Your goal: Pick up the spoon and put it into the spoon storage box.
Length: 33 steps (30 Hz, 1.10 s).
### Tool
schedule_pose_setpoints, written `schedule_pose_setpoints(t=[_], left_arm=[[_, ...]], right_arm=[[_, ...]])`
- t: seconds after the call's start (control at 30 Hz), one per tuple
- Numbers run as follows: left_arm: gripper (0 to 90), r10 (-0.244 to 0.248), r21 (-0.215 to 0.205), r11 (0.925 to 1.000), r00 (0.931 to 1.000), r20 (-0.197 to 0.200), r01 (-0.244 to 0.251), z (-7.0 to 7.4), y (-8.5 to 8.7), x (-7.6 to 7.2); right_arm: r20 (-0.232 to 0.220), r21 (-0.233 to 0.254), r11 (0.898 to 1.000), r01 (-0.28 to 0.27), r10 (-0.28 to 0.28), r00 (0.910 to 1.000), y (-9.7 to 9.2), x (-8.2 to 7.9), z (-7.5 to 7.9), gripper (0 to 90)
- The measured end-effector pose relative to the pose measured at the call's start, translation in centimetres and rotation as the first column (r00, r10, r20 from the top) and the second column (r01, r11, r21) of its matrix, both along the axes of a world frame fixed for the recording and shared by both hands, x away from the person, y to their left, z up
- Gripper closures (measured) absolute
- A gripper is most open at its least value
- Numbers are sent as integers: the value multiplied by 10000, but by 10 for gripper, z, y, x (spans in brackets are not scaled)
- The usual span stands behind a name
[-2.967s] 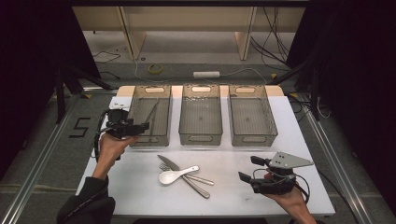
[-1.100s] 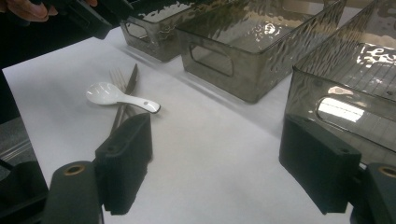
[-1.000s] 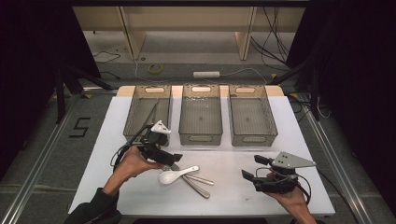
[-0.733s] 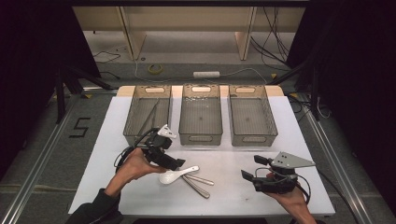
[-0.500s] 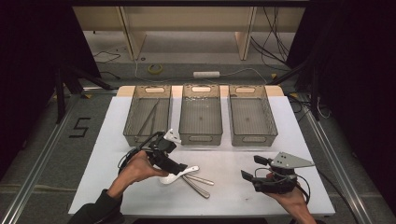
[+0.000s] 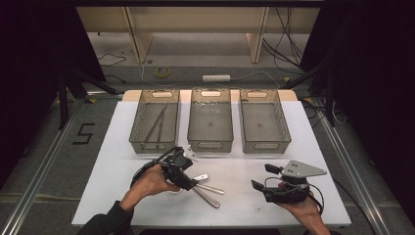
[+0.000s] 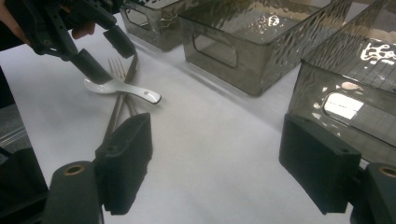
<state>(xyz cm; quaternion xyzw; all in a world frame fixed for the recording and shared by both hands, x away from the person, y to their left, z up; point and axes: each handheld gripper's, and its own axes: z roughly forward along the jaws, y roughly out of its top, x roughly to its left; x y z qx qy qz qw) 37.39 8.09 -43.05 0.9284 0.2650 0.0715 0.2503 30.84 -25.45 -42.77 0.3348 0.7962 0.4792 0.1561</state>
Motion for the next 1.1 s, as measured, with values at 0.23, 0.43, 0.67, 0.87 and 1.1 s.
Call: schedule_pose_setpoints(t=[0.23,0.43,0.67,0.87,1.1], left_arm=[[437,105,-48,9999,9988,-486,-107,-9,-6,8],[515,11,136,9999,9977,-681,-2,-19,-13,13],[606,-1,314,9995,9957,-932,30,-26,-19,17],[666,61,361,9993,9946,-1039,-24,-29,-20,18],[725,185,856,9963,9971,-737,-122,-31,-22,19]], right_arm=[[-28,-52,10000,-12,12,10000,1,1,-1,264],[-50,-121,9999,-53,52,10000,2,1,-1,265],[-32,-151,9999,-60,59,10000,2,0,-1,265],[-44,-166,9998,-71,70,10000,2,0,-1,266],[-47,-180,9998,-101,100,9999,3,0,-1,268]])
